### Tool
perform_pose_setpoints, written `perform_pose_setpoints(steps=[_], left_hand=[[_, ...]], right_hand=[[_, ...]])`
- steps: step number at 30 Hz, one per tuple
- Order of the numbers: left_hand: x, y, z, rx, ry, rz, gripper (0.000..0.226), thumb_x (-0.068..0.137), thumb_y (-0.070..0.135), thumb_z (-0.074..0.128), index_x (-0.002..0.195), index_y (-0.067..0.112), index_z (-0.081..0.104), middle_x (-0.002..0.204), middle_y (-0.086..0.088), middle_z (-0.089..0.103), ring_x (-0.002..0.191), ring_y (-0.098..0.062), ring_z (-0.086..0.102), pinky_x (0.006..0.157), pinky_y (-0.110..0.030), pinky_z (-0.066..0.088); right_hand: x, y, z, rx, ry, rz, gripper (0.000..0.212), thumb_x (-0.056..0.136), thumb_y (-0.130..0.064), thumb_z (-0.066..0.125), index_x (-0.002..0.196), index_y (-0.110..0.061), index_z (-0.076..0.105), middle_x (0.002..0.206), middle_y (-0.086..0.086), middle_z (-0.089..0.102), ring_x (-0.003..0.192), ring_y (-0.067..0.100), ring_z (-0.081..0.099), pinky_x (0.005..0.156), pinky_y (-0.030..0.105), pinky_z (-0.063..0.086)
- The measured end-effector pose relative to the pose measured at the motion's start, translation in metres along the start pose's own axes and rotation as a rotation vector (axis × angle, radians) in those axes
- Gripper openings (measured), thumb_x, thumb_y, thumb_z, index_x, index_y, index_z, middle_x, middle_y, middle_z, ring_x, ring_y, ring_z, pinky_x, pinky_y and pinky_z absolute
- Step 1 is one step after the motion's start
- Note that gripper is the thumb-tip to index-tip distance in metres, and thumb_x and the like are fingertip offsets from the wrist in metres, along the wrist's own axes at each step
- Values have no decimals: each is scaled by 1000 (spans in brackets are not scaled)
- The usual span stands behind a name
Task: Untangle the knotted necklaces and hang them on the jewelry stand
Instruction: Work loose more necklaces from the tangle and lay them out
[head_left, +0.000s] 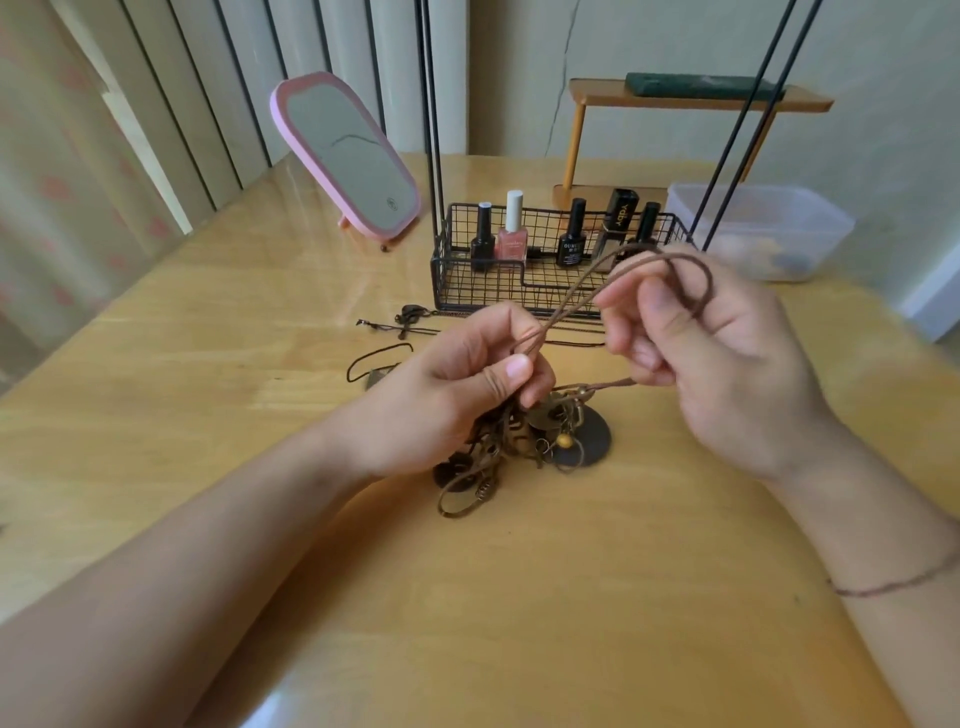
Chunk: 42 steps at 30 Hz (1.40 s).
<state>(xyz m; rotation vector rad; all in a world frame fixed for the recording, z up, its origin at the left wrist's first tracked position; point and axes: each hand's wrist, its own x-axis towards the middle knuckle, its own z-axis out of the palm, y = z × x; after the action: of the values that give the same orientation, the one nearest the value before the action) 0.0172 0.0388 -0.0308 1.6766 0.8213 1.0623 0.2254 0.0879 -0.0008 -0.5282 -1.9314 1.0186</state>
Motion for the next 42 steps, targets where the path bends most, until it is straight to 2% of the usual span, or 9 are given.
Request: perform_pose_setpoints(steps=[3, 8, 13, 16, 19, 25, 31, 38, 42], left_hand=[[0, -1, 3, 23, 25, -15, 6, 99, 8, 38, 93, 6, 40, 76, -2, 42, 65, -5, 40, 62, -13, 36], [-1, 1, 2, 20, 149, 3, 5, 98, 7, 40, 96, 7, 45, 80, -4, 53, 73, -4, 56, 74, -18, 49], [-1, 1, 0, 98, 215, -23, 14, 98, 19, 51, 96, 5, 49, 90, -35, 50, 87, -46, 54, 90, -66, 45], [-2, 2, 3, 326, 225, -16, 10, 96, 18, 60, 93, 9, 58, 84, -9, 61, 81, -26, 58, 78, -38, 50], [-2, 3, 5, 445, 236, -2, 12, 93, 4, 63, 87, 15, 63, 77, 8, 61, 71, -4, 54, 69, -18, 43], [-6, 9, 9, 519, 316, -30, 17, 91, 5, 58, 83, 18, 65, 65, 14, 56, 52, -3, 47, 52, -12, 36], [-6, 8, 6, 625, 393, -67, 11, 90, 16, 71, 89, 23, 80, 65, 13, 67, 51, 4, 51, 52, -8, 35], [-6, 14, 8, 606, 306, -144, 39, 77, 32, 83, 114, 34, 73, 54, 16, 60, 46, 4, 48, 50, -7, 34], [-6, 16, 9, 636, 279, -129, 43, 71, 36, 87, 112, 36, 73, 50, 17, 54, 44, 0, 45, 48, -10, 33]], right_hand=[[-3, 2, 5, -497, -54, -120, 21, 101, -18, 49, 94, -16, 69, 88, -2, 62, 79, 4, 56, 70, 15, 41], [-6, 1, 11, -811, -299, 15, 24, 86, 0, 66, 103, -16, 71, 109, -8, 56, 88, 6, 55, 71, 9, 41], [-2, 5, 4, -879, -254, 24, 10, 90, -12, 68, 81, -14, 73, 91, -4, 59, 80, 14, 55, 66, 15, 38], [-2, 6, 2, -765, -221, -15, 15, 93, -20, 65, 78, -17, 68, 88, -6, 60, 81, 16, 56, 69, 29, 42], [-1, 5, 4, -692, -176, -114, 17, 97, -22, 63, 82, -18, 67, 81, -10, 60, 83, 13, 55, 72, 28, 44], [-3, 7, 11, -621, -120, -123, 13, 95, -18, 59, 84, -14, 65, 77, -15, 56, 79, 6, 51, 68, 19, 38], [-3, 4, 10, -623, -74, -120, 10, 91, -13, 58, 85, -16, 65, 79, -16, 55, 80, 4, 52, 68, 14, 36], [-3, 9, 11, -693, -116, -164, 8, 89, -9, 63, 86, -15, 68, 81, -11, 58, 85, 13, 51, 74, 20, 41], [-4, 12, 15, -749, -110, -188, 8, 85, -6, 71, 86, -14, 72, 80, -6, 61, 85, 16, 52, 72, 28, 43]])
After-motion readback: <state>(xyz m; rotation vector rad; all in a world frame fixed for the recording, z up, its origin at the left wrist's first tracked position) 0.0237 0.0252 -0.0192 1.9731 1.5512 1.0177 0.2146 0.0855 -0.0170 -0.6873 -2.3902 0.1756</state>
